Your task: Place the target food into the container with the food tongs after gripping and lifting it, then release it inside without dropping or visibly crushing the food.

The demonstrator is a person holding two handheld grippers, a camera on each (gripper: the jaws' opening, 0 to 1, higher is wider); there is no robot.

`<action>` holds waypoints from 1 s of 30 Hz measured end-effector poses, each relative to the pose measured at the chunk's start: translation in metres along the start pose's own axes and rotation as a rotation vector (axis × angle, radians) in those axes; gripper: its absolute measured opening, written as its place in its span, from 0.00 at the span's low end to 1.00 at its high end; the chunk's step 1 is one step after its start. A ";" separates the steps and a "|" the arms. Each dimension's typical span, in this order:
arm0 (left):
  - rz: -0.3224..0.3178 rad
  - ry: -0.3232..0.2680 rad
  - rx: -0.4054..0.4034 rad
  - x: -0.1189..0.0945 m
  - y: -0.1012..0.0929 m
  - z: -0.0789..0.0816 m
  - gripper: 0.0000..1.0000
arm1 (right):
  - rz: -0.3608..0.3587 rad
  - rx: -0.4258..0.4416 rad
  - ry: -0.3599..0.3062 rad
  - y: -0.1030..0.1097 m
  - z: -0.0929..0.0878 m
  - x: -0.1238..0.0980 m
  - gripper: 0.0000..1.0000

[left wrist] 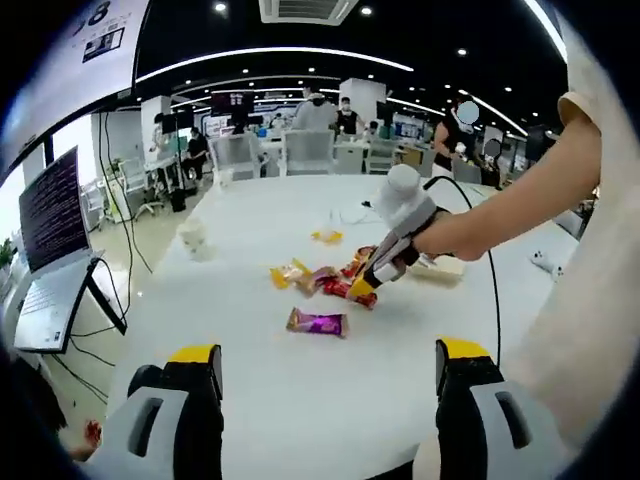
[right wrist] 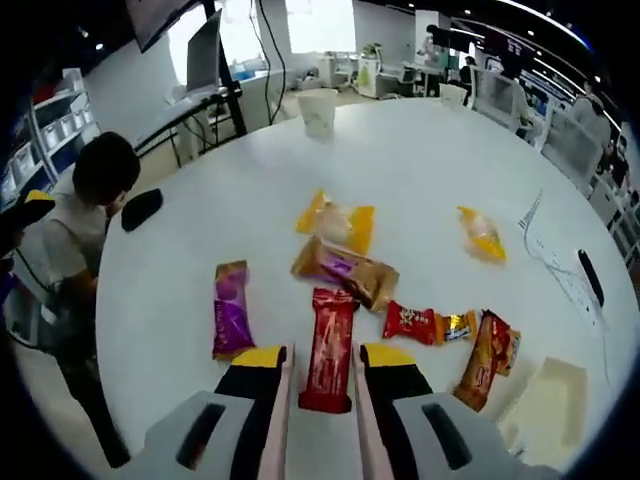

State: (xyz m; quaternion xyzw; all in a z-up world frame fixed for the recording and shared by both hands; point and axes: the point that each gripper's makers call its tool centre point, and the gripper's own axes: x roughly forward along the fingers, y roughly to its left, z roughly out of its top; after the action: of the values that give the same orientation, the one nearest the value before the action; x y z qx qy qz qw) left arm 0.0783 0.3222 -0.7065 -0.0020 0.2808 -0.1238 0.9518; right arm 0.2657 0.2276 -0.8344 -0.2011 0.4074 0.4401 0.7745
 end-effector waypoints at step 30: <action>-0.007 0.013 -0.064 -0.008 -0.006 -0.013 0.86 | -0.018 -0.006 0.008 0.001 0.000 0.010 0.28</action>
State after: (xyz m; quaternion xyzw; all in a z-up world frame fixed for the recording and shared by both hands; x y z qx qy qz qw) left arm 0.0639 0.3193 -0.7131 -0.0326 0.2909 -0.1183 0.9488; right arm 0.2675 0.2336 -0.8422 -0.2088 0.4074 0.4334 0.7763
